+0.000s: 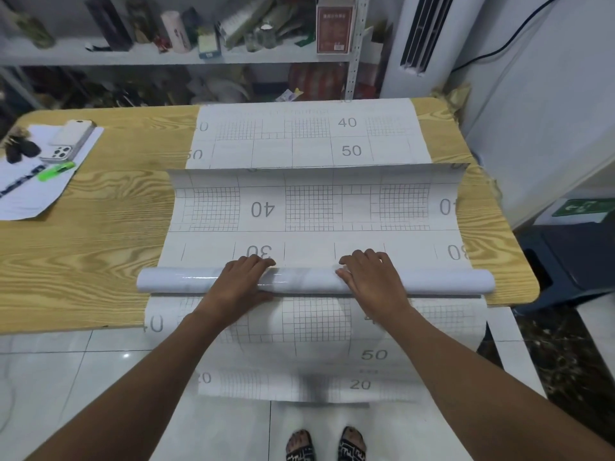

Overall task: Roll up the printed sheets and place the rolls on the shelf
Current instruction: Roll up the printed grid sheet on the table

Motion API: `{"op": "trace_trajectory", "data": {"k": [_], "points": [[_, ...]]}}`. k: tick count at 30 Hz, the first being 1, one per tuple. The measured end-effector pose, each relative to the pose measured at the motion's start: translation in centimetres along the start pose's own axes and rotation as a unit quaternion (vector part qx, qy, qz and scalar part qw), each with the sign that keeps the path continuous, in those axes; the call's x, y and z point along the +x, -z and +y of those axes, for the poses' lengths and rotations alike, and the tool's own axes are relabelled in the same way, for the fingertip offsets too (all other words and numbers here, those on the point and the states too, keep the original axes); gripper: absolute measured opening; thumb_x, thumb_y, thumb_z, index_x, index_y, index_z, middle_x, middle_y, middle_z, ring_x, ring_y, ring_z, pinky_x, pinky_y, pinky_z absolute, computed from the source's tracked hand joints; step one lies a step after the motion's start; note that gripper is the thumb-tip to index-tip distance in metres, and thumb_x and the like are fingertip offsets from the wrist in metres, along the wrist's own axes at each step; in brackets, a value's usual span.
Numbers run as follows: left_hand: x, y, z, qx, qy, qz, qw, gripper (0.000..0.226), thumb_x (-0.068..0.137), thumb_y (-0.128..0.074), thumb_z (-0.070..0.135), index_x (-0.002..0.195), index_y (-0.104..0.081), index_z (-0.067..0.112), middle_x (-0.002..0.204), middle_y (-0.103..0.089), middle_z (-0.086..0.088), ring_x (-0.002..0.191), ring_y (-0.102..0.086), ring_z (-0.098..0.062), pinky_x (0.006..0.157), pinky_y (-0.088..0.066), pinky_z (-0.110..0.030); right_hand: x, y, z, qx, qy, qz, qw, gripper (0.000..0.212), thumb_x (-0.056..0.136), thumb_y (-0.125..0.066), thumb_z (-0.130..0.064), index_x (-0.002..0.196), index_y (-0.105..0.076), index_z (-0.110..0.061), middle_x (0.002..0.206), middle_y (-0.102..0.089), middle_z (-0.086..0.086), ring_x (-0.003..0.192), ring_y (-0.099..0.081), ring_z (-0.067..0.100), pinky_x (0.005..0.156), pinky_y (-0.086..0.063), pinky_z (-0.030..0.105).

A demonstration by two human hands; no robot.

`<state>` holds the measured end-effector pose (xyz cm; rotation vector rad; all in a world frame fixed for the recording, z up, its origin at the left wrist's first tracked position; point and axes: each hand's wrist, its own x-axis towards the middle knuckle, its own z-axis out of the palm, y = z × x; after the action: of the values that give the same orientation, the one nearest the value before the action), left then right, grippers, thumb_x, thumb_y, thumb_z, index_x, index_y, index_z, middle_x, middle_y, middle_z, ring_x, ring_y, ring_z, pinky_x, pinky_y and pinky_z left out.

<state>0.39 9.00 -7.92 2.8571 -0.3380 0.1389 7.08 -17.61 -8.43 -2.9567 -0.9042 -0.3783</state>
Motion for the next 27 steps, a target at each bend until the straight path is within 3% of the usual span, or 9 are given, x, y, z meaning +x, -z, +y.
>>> {"op": "trace_trajectory", "data": {"k": [3,9,11,14,18,24,27], "points": [[0.1,-0.1,-0.3,-0.013,0.008,-0.013,1.0,0.06,0.061,-0.083,0.031,0.108,-0.049,0.021,0.092,-0.061,0.001,0.078,-0.057,-0.023,0.069,-0.034,-0.029,-0.4,0.3,-0.2,0.032,0.001,-0.003,0.999,0.042,0.094,-0.029,-0.04,0.102,-0.063,-0.017,0.093,-0.062,-0.002,0.08,-0.058,0.02,0.077,-0.046,0.034],[-0.2,-0.4,-0.4,-0.016,0.023,-0.022,0.999,0.044,0.075,-0.061,0.047,0.11,-0.051,0.023,0.099,-0.059,0.006,0.085,-0.053,-0.018,0.076,-0.03,-0.027,-0.5,0.7,-0.4,0.059,-0.004,-0.026,0.998,0.045,0.095,-0.027,-0.042,0.108,-0.061,-0.015,0.101,-0.06,0.0,0.083,-0.056,0.021,0.077,-0.047,0.035],[-0.2,-0.4,-0.4,-0.02,0.015,-0.015,1.0,0.044,0.076,-0.058,0.047,0.111,-0.051,0.021,0.102,-0.058,0.002,0.086,-0.053,-0.02,0.077,-0.032,-0.03,-0.4,0.9,-0.4,0.061,-0.008,-0.03,0.998,0.045,0.094,-0.027,-0.042,0.108,-0.061,-0.015,0.1,-0.061,-0.001,0.083,-0.057,0.021,0.077,-0.047,0.034],[-0.1,-0.3,-0.3,-0.023,0.013,0.018,0.999,0.046,0.073,-0.069,0.037,0.111,-0.055,0.014,0.108,-0.055,-0.008,0.093,-0.05,-0.023,0.08,-0.038,-0.037,-0.5,1.0,-0.2,0.056,-0.012,-0.036,0.998,0.045,0.095,-0.027,-0.042,0.107,-0.061,-0.016,0.099,-0.061,0.0,0.083,-0.057,0.021,0.078,-0.047,0.035],[0.0,0.1,-0.1,0.015,0.017,0.013,1.0,0.047,0.078,-0.046,0.05,0.11,-0.055,0.016,0.1,-0.054,-0.004,0.09,-0.044,-0.019,0.082,-0.04,-0.041,-0.6,1.1,-0.2,0.064,-0.009,-0.041,0.997,0.044,0.095,-0.026,-0.042,0.106,-0.06,-0.016,0.098,-0.06,0.001,0.082,-0.056,0.022,0.077,-0.047,0.036],[-0.2,0.4,0.3,0.027,0.028,-0.025,0.999,0.05,0.084,-0.036,0.049,0.121,-0.049,0.017,0.103,-0.057,-0.002,0.092,-0.049,-0.022,0.085,-0.04,-0.043,-0.7,1.5,-0.2,0.075,-0.01,-0.048,0.996,0.044,0.095,-0.026,-0.041,0.107,-0.059,-0.015,0.099,-0.06,0.0,0.083,-0.056,0.02,0.078,-0.047,0.035],[-0.3,0.8,0.6,0.014,0.044,-0.044,0.998,0.053,0.087,-0.03,0.049,0.124,-0.048,0.016,0.105,-0.06,-0.001,0.097,-0.052,-0.024,0.092,-0.033,-0.04,-0.7,1.6,-0.1,0.084,-0.007,-0.044,0.995,0.044,0.095,-0.027,-0.041,0.108,-0.059,-0.014,0.099,-0.06,0.0,0.082,-0.056,0.02,0.078,-0.048,0.035]]}}
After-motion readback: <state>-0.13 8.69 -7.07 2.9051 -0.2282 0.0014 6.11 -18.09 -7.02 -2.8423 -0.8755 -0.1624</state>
